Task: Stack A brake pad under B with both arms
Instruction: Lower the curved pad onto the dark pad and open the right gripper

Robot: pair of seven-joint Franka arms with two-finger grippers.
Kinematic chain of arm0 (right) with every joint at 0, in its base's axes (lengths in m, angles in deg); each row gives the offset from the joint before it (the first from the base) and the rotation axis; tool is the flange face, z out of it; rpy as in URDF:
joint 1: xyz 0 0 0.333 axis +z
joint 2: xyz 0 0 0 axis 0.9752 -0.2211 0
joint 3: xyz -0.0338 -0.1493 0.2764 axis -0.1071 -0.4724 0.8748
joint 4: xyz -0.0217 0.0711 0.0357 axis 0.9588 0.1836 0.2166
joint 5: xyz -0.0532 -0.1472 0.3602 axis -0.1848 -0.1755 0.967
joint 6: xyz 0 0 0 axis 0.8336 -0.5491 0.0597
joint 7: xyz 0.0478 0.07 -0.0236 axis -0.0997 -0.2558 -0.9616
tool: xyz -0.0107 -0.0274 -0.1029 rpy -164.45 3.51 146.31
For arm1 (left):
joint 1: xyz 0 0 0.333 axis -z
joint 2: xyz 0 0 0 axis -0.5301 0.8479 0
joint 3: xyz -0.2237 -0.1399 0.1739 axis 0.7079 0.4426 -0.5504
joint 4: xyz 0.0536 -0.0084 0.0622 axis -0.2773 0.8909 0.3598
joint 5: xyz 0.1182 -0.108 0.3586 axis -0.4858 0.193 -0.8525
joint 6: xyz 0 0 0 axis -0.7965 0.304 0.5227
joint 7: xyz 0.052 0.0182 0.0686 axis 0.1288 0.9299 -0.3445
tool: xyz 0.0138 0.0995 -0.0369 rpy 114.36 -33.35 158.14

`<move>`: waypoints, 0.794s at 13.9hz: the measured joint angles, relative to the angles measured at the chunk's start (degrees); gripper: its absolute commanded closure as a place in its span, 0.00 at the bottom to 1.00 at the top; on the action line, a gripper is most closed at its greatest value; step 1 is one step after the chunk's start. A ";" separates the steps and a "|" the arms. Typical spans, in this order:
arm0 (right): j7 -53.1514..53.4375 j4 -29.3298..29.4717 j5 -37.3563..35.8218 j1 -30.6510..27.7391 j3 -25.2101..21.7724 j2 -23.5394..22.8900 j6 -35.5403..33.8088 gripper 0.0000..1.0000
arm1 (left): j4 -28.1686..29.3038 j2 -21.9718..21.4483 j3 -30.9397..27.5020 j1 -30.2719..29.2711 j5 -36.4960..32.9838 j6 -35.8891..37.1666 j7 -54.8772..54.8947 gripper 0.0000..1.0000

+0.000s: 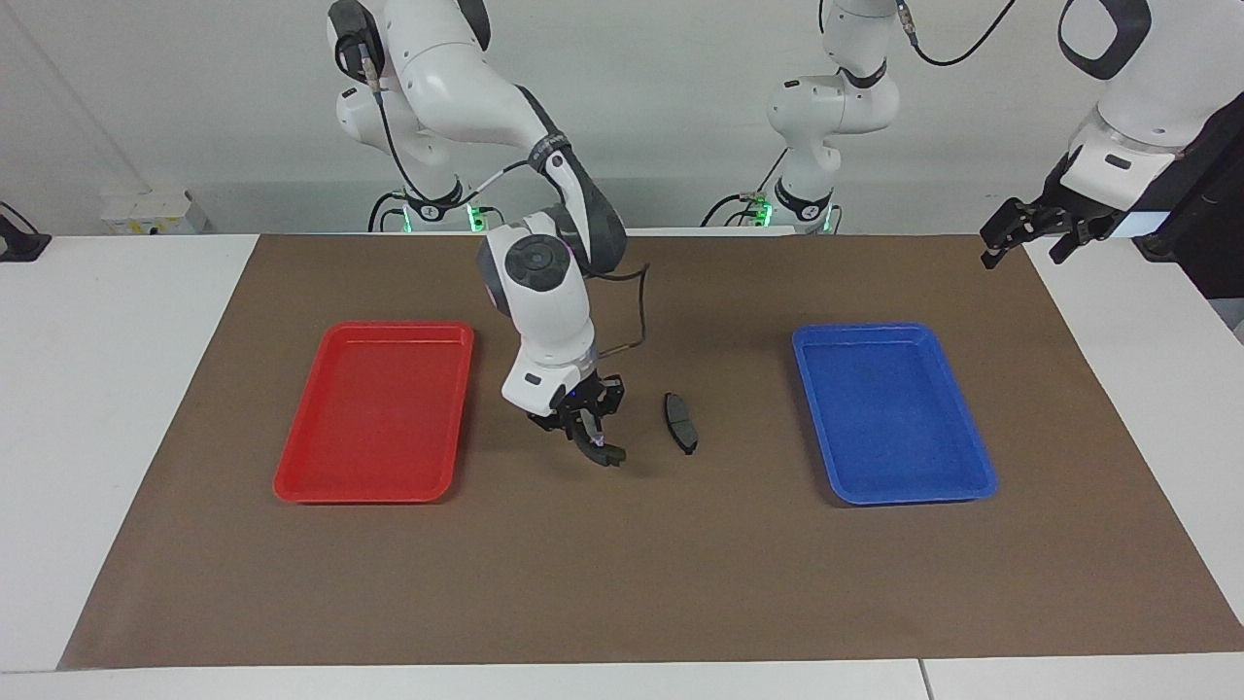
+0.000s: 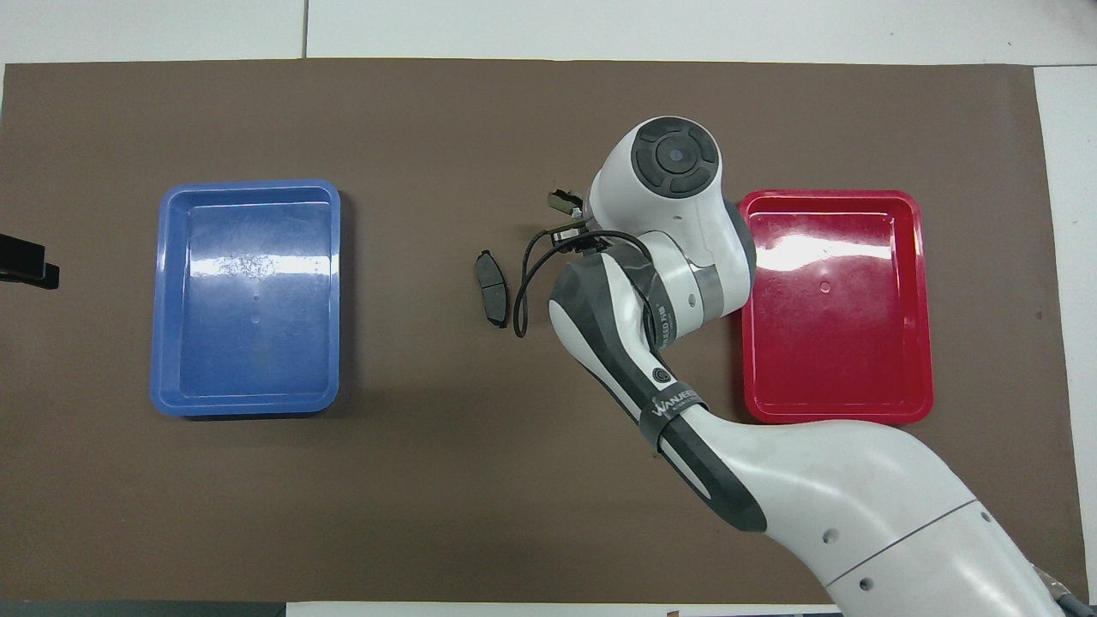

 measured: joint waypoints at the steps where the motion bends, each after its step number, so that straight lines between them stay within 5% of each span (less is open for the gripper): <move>1: 1.09 0.99 1.03 0.80 0.03 -1.04 0.00 1.00 | 0.26 -0.15 0.00 -0.03 0.00 -0.04 0.05 0.00; 11: 5.90 3.97 4.44 7.07 0.13 -6.67 3.08 1.00 | 0.60 -0.56 0.18 -0.08 0.00 -0.77 4.96 0.00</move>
